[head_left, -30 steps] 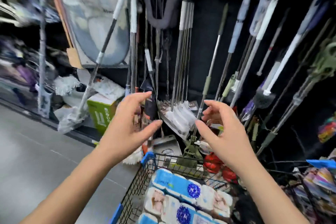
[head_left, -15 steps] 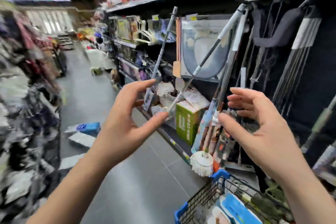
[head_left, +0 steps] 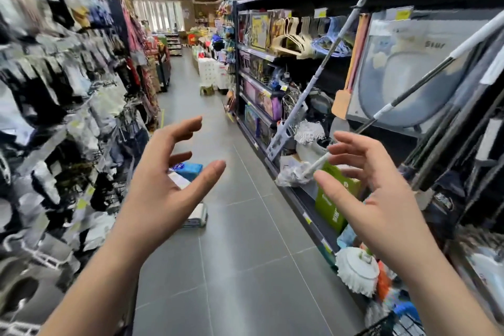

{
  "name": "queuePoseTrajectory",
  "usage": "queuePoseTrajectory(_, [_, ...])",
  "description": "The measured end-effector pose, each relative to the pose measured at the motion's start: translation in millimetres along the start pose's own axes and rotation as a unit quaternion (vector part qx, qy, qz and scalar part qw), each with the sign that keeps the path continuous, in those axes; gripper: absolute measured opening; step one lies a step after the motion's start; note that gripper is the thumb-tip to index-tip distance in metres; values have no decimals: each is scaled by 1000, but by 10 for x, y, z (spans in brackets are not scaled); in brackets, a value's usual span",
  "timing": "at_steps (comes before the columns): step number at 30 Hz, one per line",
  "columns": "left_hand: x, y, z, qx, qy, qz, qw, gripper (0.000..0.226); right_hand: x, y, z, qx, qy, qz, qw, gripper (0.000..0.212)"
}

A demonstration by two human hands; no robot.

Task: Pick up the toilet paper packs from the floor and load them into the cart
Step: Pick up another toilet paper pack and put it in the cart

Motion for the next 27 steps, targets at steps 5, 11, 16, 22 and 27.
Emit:
queuePoseTrajectory(5, [-509, -612, 164, 1, 20, 8, 1000, 65, -504, 172, -780, 5, -25, 20, 999, 58])
queuePoseTrajectory(11, [-1277, -1346, 319, -13, 21, 17, 1000, 64, -1183, 401, -1738, 15, -55, 22, 998, 58])
queuePoseTrajectory(16, [-1976, -1872, 353, -87, -14, -52, 995, 64, -1649, 653, -2360, 29, -68, 28, 997, 61])
queuePoseTrajectory(22, [-2499, -2464, 145, -85, -5, -44, 995, 63, -2194, 995, -3003, -12, -61, 30, 998, 61])
queuePoseTrajectory(27, [-2927, -2933, -249, -80, 9, -20, 997, 59, -2771, 1463, -3561, -60, -67, 18, 996, 62])
Point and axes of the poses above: each hand's wrist, its own x-axis away from the middle knuckle, its own z-axis out of the back of the hand, y = z × x, the point moved 7 cm from there along -x, towards the middle knuckle, and after that the axes turned 12 degrees about y, right-handed, at the moved point
